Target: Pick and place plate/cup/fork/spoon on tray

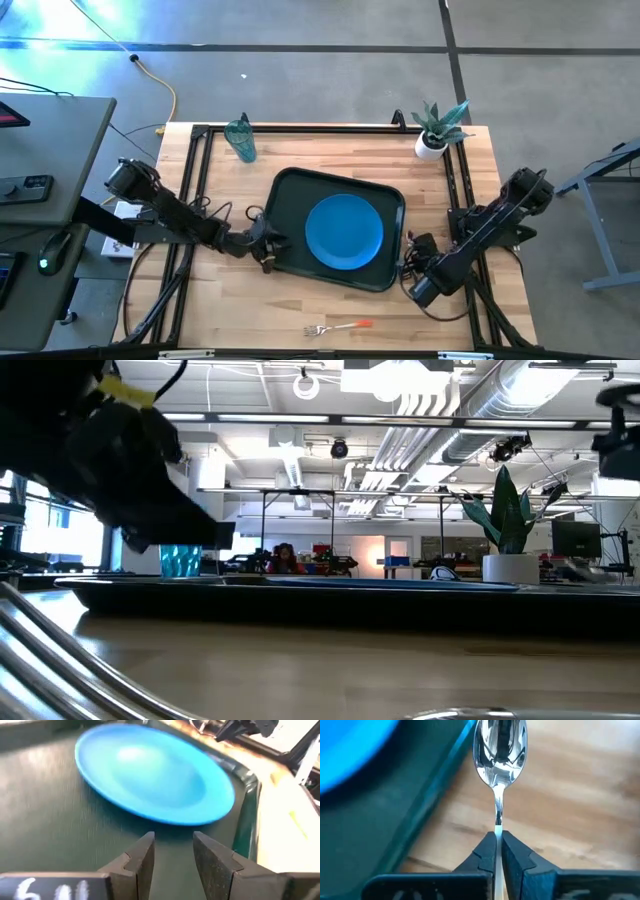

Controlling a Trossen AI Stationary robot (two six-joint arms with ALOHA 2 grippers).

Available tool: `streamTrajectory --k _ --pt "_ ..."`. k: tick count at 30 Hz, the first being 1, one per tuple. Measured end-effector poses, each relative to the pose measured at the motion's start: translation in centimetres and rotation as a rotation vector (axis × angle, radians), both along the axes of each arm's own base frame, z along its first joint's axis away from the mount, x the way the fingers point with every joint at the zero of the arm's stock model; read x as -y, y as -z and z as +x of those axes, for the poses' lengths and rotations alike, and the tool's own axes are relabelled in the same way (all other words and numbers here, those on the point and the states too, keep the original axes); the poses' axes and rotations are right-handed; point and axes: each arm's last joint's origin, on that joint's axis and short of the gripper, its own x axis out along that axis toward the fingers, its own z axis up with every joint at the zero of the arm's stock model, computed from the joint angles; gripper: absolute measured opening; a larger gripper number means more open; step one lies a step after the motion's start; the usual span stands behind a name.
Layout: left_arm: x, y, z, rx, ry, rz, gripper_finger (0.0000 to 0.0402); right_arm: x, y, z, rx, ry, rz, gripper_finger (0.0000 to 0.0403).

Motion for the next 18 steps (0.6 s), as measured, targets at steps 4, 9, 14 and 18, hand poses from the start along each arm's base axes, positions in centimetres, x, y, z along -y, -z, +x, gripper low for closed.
streamTrajectory --k 4,9,14,18 --pt "-0.2 -1.6 -0.1 0.056 0.022 0.053 0.0126 -0.7 -2.1 0.1 0.047 -0.017 -0.092 0.0002" --pt "-0.4 -3.2 -0.2 0.135 -0.027 0.107 0.0126 -1.2 -4.7 1.3 0.196 -0.106 -0.218 0.0001" --pt "-0.5 -4.0 0.1 0.232 -0.1 0.081 0.0126 -1.3 -5.6 3.6 0.378 -0.205 -0.317 0.0001" --pt "0.1 -4.0 1.2 0.227 -0.094 0.112 0.0126 -1.3 -5.2 5.9 0.449 -0.274 -0.401 0.0001"
